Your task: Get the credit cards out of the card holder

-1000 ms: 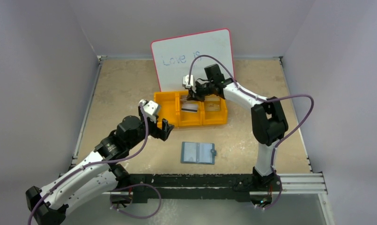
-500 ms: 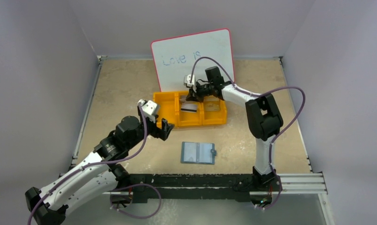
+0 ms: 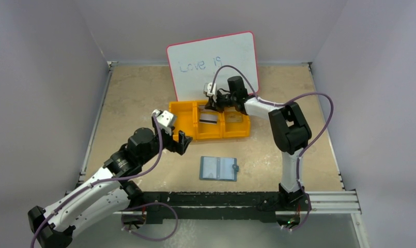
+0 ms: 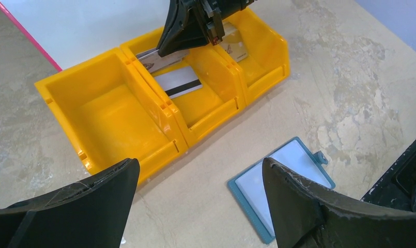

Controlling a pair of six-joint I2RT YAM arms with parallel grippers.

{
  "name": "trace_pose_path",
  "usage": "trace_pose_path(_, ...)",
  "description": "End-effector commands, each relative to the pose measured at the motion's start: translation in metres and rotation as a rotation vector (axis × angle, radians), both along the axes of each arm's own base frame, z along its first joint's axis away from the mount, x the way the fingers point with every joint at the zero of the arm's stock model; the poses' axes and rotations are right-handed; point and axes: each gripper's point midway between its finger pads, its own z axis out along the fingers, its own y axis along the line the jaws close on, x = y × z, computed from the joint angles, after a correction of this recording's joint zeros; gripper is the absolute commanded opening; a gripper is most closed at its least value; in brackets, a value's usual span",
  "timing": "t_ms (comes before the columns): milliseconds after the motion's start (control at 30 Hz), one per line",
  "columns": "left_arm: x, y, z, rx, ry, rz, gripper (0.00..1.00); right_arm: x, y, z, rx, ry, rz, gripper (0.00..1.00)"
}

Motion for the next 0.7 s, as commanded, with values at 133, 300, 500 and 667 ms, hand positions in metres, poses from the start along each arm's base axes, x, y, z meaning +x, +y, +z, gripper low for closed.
trace_pose_path(133,0.002,-0.006,0.011,-0.043,-0.021,-0.01,0.89,0.015,0.007,0.001,0.049,-0.04,-0.018,0.0)
trace_pose_path(300,0.003,-0.005,0.01,-0.04,-0.02,-0.002,0.9,0.015,0.006,-0.001,0.048,-0.036,-0.029,0.01)
trace_pose_path(500,0.002,-0.006,0.009,-0.038,-0.012,-0.006,0.9,0.02,0.004,-0.004,0.034,-0.036,-0.056,0.05)
trace_pose_path(667,0.002,-0.004,0.01,-0.045,-0.017,0.001,0.91,0.021,0.0,0.001,0.011,-0.033,-0.076,0.13)
